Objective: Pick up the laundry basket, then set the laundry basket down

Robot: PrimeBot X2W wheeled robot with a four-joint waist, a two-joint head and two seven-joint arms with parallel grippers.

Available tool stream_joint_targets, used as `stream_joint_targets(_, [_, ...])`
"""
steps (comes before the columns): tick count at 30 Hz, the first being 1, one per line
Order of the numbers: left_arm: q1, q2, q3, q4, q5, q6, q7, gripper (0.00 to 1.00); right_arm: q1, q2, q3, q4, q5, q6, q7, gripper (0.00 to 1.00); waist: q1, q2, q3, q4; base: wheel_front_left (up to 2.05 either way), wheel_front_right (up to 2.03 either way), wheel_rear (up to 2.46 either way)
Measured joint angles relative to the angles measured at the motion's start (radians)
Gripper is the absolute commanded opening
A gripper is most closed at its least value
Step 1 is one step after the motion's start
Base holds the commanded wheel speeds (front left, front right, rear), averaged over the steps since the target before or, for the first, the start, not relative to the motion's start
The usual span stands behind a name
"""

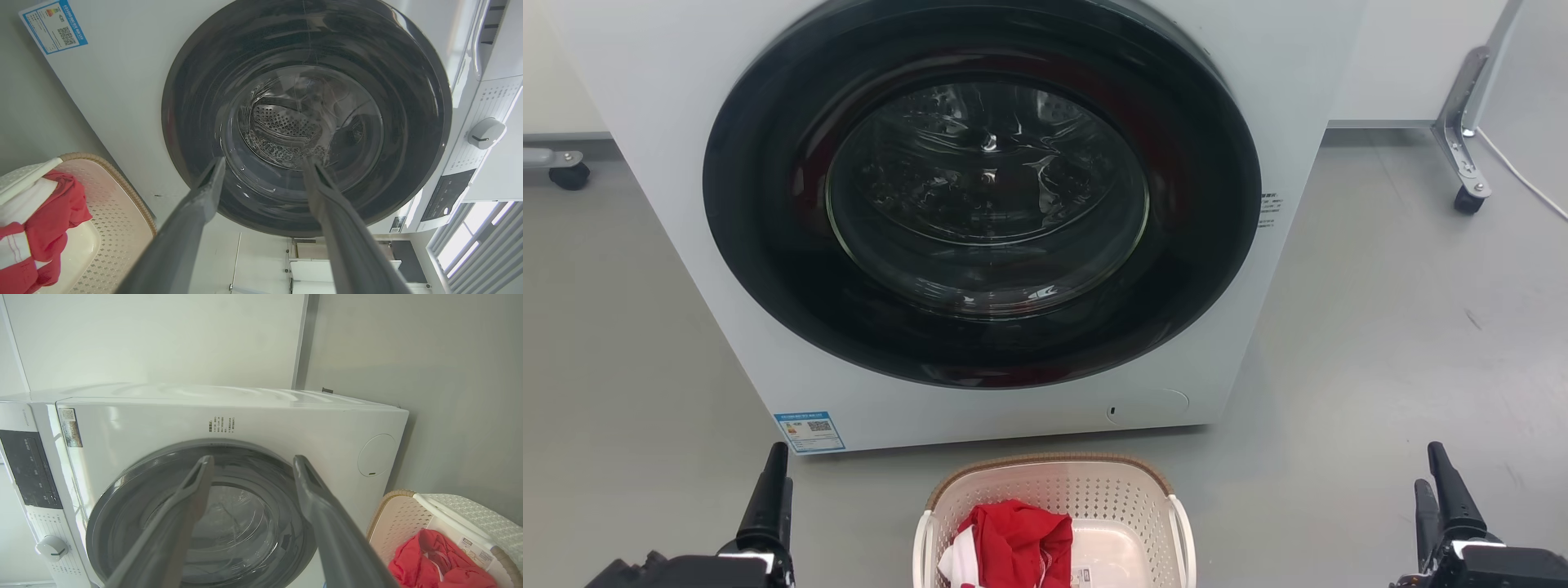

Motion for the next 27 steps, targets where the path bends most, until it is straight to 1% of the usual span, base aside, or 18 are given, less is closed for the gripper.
stream_joint_targets(4, [-0.016, 0.016, -0.028, -0.001, 0.059, 0.001, -0.028, 1.00, -0.002, -0.016, 0.025, -0.001, -0.067, 0.000, -0.023, 1.00, 0.0000, 0.0000, -0.001, 0.000, 0.00, 0.00, 0.00])
stream_joint_targets(13, [-0.029, 0.046, -0.085, -0.004, 0.209, 0.035, -0.064, 1.00, -0.006, -0.046, 0.068, -0.005, -0.204, -0.002, -0.063, 1.00, 0.0000, 0.0000, -0.006, 0.000, 0.00, 0.00, 0.00])
stream_joint_targets(15, [-0.036, 0.053, -0.095, -0.009, 0.242, 0.044, -0.072, 1.00, -0.007, -0.051, 0.082, -0.008, -0.237, -0.011, -0.070, 1.00, 0.0000, 0.0000, -0.008, 0.000, 0.00, 0.00, 0.00])
stream_joint_targets(23, [-0.038, 0.083, -0.147, -0.030, 0.389, 0.088, -0.100, 1.00, -0.025, -0.082, 0.135, -0.027, -0.388, -0.030, -0.101, 1.00, 0.0000, 0.0000, -0.014, 0.000, 0.00, 0.00, 0.00])
stream_joint_targets(27, [-0.041, 0.093, -0.166, -0.043, 0.461, 0.104, -0.117, 1.00, -0.025, -0.098, 0.159, -0.039, -0.468, -0.048, -0.118, 1.00, 0.0000, 0.0000, -0.017, 0.000, 0.00, 0.00, 0.00])
